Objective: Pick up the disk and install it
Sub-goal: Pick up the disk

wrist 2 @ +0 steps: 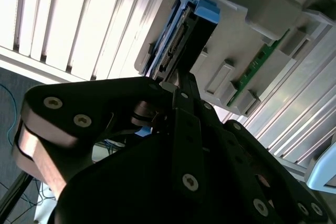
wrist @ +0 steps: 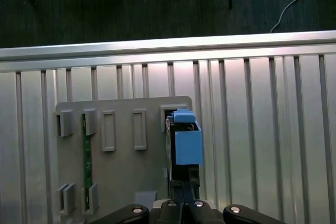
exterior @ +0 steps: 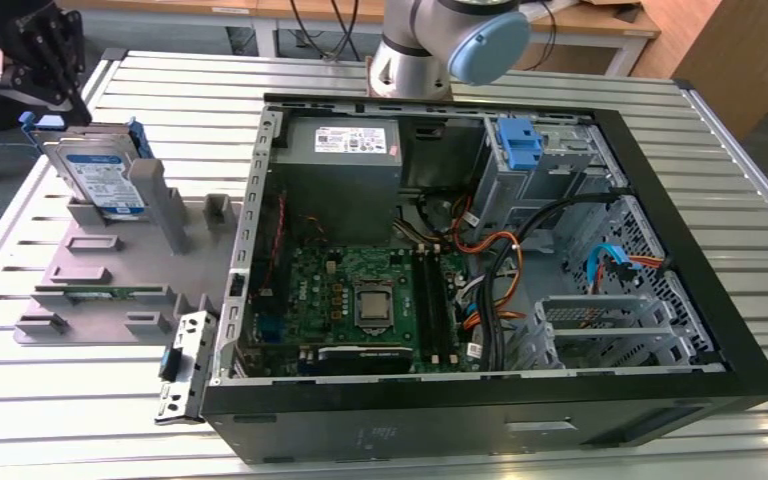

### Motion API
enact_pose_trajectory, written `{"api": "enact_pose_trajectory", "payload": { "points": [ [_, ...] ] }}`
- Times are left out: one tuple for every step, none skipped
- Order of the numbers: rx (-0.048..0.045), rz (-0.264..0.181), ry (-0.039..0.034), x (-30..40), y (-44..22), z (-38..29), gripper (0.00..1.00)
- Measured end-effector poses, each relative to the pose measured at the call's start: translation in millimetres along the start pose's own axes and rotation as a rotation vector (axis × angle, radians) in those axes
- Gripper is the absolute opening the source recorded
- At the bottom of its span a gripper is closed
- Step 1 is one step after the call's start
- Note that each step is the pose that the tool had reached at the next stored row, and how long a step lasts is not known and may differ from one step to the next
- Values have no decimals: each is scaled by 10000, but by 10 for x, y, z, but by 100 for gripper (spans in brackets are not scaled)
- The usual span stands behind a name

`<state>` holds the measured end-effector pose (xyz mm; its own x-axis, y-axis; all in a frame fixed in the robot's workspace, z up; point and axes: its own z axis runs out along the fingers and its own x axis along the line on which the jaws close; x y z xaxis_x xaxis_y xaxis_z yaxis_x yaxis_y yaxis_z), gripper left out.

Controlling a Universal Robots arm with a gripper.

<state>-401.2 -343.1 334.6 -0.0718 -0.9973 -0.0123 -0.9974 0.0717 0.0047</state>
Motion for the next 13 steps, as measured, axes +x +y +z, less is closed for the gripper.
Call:
{"api": "enact_pose_trajectory", "payload": {
  "points": [
    [-1,0,1,-5,0,-1,11],
    [0,0,0,-11,1,0,11],
    [0,0,0,-17,1,1,11],
    [0,0,0,-22,2,1,11],
    [0,-1,0,-22,2,1,11],
    [0,-2,0,-23,2,1,11],
    [-1,-2,0,-23,3,1,11],
    [-2,-1,1,-24,5,0,11],
    [0,0,0,-24,8,0,11],
    [5,0,0,-24,13,1,11],
    [9,0,0,-24,19,1,11],
    [10,-1,0,-23,20,0,11],
    [13,-2,-1,-23,21,0,11]
  ]
}}
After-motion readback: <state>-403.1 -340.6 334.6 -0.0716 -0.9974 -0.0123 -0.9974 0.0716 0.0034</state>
